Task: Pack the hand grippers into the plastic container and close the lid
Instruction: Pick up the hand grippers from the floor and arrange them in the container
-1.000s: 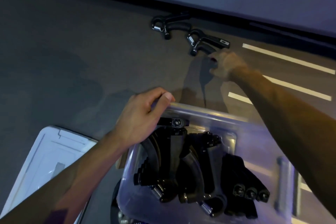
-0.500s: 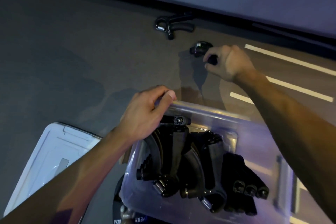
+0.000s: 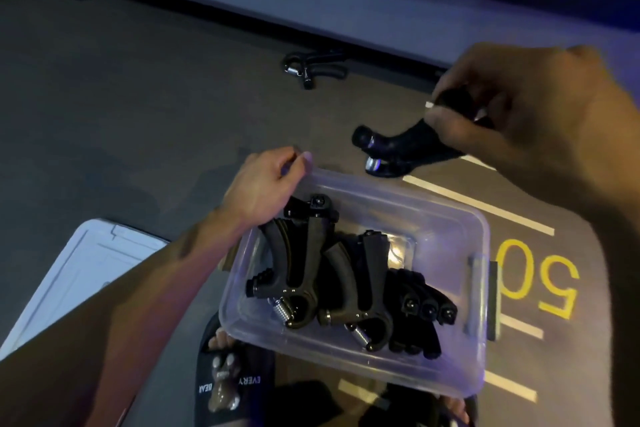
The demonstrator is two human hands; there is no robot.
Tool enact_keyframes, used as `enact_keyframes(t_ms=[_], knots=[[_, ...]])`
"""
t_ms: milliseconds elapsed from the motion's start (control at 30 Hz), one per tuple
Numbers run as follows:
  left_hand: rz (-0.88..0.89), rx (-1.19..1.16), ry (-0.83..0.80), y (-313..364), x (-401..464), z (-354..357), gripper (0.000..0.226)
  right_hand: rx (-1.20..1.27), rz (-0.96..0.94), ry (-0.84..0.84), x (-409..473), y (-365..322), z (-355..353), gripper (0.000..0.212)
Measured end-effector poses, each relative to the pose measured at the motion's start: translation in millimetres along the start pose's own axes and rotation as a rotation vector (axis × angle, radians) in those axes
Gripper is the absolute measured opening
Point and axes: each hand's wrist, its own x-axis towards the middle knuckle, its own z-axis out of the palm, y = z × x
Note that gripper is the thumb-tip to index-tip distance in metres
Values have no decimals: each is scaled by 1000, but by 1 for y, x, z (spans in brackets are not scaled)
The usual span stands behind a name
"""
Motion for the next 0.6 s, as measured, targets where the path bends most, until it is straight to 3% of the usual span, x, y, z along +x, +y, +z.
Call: enact_keyframes(t_ms=[100, 300, 600], knots=[[13, 19, 18, 1, -1, 0, 54, -88, 9, -179, -9, -4, 8, 26], [13, 3, 32, 0, -2, 1, 45, -167, 80, -420, -15, 1, 61, 17], [28, -3, 30, -3, 0, 1, 46, -300, 11, -494, -5, -12, 116, 27]])
